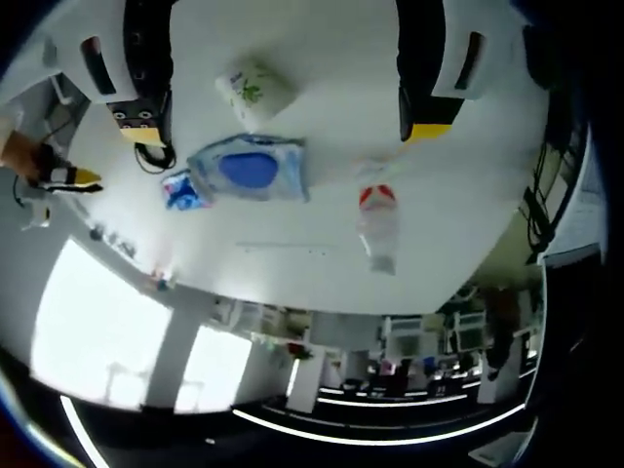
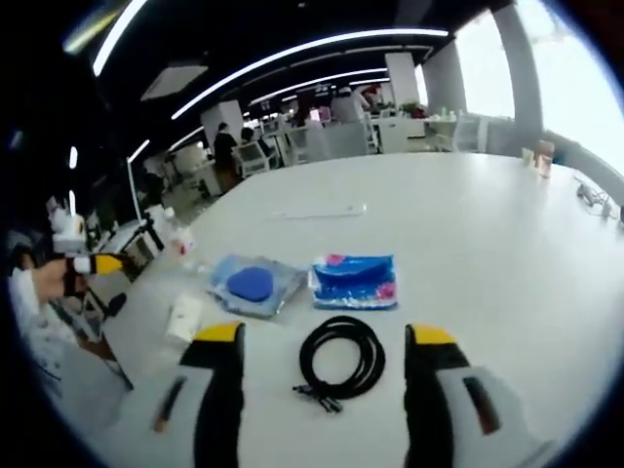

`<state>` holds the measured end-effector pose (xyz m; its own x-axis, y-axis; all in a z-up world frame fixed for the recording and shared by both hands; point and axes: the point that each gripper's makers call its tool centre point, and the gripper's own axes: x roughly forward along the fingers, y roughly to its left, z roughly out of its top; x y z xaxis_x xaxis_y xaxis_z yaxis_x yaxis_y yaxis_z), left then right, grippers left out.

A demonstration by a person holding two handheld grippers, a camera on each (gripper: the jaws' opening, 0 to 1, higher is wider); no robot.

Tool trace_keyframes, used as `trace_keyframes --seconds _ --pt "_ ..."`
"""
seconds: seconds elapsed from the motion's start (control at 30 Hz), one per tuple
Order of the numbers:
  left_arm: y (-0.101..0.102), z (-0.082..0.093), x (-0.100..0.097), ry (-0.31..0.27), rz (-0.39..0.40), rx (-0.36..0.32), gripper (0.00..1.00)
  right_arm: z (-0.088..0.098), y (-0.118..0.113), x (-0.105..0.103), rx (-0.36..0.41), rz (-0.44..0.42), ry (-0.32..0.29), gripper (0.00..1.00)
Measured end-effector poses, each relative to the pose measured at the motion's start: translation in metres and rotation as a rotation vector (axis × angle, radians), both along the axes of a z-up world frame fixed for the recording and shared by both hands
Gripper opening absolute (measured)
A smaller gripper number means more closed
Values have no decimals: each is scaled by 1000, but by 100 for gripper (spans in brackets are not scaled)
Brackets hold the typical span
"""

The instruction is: Arrange the tabletop items into an orderly group along one side of the table until the central work area is clear of visible clutter.

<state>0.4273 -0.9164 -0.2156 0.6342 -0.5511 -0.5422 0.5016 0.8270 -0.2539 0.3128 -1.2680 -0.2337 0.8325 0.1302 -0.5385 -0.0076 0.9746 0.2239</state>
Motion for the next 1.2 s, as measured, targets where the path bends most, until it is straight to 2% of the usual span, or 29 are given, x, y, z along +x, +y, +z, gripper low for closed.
trace_keyframes --seconds 0.2,0.33,0.63,0.9,1.07,1.2 --pt "-5 -11 2 25 -8 5 91 -2 -1 8 0 10 7 64" --pt "-8 -20 10 46 7 -10 89 -7 -1 13 -4 26 26 64" --pt "-26 -51 30 107 9 2 84 -24 -4 36 12 37 59 62" --pt "-50 -76 51 143 -36 43 75 -51 6 57 54 44 90 61" --pt "-61 -91 67 157 -28 44 73 -73 14 67 64 57 128 60" --pt "-67 -101 75 170 -41 51 73 -78 16 72 54 59 139 60"
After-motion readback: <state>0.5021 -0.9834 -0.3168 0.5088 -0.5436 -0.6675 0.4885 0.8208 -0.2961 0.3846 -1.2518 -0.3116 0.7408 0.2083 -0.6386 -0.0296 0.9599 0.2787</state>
